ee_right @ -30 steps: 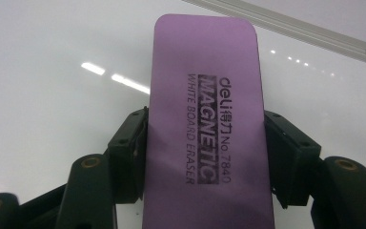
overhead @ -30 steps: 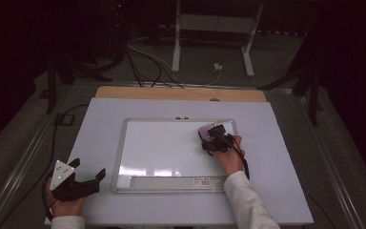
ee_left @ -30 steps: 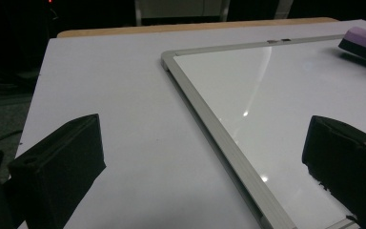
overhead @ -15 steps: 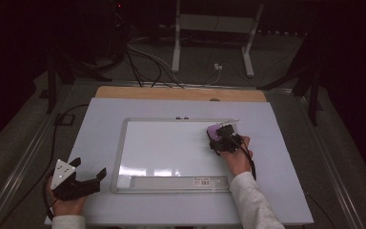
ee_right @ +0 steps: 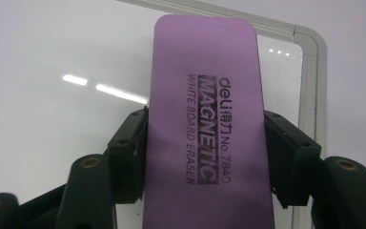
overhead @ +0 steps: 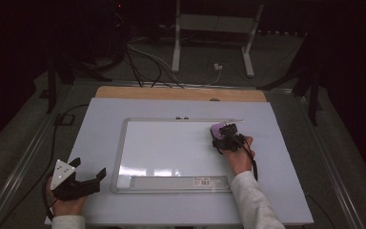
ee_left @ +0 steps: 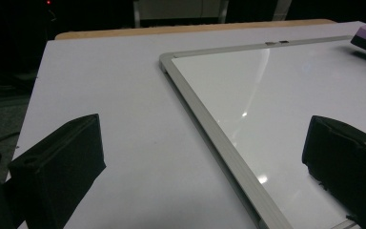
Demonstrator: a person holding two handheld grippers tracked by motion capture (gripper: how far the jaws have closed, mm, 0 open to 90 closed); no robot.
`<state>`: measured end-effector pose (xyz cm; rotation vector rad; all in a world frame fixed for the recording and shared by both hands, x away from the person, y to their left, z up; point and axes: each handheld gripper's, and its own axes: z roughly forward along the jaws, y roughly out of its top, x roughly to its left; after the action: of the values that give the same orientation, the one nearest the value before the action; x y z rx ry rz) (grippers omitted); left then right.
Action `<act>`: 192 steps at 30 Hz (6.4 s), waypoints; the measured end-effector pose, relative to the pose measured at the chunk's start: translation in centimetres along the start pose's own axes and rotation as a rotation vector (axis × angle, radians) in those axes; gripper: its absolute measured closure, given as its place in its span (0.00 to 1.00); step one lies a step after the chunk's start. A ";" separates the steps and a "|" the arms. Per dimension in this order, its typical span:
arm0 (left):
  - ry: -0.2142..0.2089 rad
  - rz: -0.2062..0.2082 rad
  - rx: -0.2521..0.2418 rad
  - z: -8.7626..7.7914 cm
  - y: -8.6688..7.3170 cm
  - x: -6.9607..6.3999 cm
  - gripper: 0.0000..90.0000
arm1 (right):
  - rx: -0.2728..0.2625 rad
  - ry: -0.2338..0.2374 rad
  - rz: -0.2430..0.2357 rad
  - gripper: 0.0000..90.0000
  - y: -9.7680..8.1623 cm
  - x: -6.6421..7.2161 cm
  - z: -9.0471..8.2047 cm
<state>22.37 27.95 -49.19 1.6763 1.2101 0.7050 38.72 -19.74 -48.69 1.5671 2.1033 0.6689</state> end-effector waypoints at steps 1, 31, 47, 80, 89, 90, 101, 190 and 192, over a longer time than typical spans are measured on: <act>-0.001 0.000 0.002 0.0 0.0 0.0 0.01 | -0.001 0.001 0.007 0.45 0.0 0.0 0.1; -0.002 0.000 0.002 0.0 0.0 0.0 0.01 | 0.009 0.008 -0.027 0.28 0.4 0.1 1.6; -0.002 0.002 0.000 0.0 0.0 -0.1 0.01 | -0.075 -0.108 -0.250 0.39 -1.8 2.1 -0.6; 0.000 0.000 -0.006 -0.1 0.0 0.0 0.01 | -0.035 -0.162 -0.279 0.48 -1.2 1.2 -0.2; 0.001 0.000 -0.004 -0.1 0.0 0.0 0.01 | -0.024 -0.149 -0.273 0.45 -1.1 0.8 0.0; 0.001 0.000 -0.005 -0.1 0.0 0.0 0.01 | -0.028 -0.154 -0.269 0.47 -1.1 0.8 0.0; 0.002 0.001 -0.004 -0.1 0.0 0.0 0.01 | -0.079 -0.141 -0.200 0.68 -0.5 -0.1 -1.0; -0.020 -0.008 -0.080 -0.9 0.9 -0.5 0.01 | -0.495 0.253 -0.092 0.00 -9.5 -6.9 -9.0; -0.022 -0.005 -0.087 -1.0 0.9 -0.5 0.01 | -0.511 0.256 -0.095 0.00 -10.5 -7.0 -9.2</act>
<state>21.68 27.73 -47.87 1.6043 1.1522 0.7245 27.18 -30.17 -47.45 1.1384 1.9459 1.3071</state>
